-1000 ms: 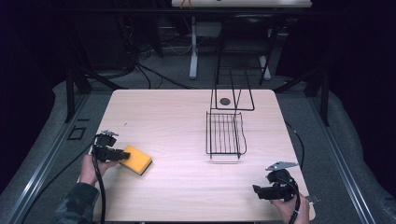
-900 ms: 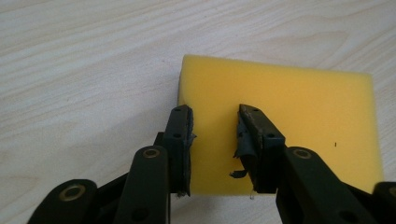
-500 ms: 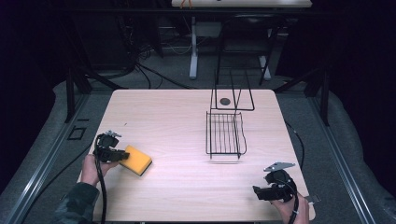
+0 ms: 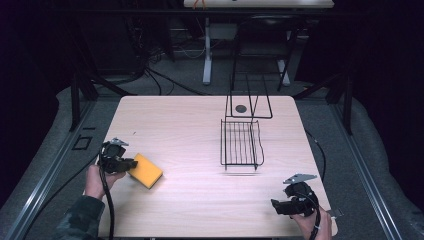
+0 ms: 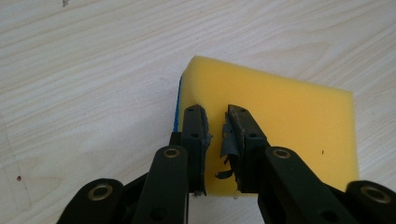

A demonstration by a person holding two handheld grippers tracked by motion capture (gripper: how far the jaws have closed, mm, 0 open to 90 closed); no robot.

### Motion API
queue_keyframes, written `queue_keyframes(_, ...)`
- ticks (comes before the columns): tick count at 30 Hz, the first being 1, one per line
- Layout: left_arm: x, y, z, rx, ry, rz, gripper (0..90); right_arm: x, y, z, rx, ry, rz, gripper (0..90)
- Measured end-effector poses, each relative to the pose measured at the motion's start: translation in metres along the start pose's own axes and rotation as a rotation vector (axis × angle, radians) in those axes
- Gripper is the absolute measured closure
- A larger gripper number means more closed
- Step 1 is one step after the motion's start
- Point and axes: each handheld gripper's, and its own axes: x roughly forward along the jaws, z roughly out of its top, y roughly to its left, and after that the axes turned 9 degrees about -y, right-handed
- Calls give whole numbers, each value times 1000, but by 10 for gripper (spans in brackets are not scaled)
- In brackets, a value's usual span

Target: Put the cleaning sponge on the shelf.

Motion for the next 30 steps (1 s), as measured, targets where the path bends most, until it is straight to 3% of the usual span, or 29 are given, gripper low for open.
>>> queue_keyframes(7,-8,-4,1,11,-29,11,807,-2,-2,0,3,-1,-9,210)
queue_keyframes(11,-15,-6,3,39,-59,38,823,-2,-1,-1,-8,10,-14,215)
queue_keyframes(15,-19,-8,5,35,-91,42,828,-2,-2,-1,-10,13,-20,215)
queue_keyframes(30,-34,-21,14,57,-164,15,831,-8,-4,-1,-10,-18,-50,216)
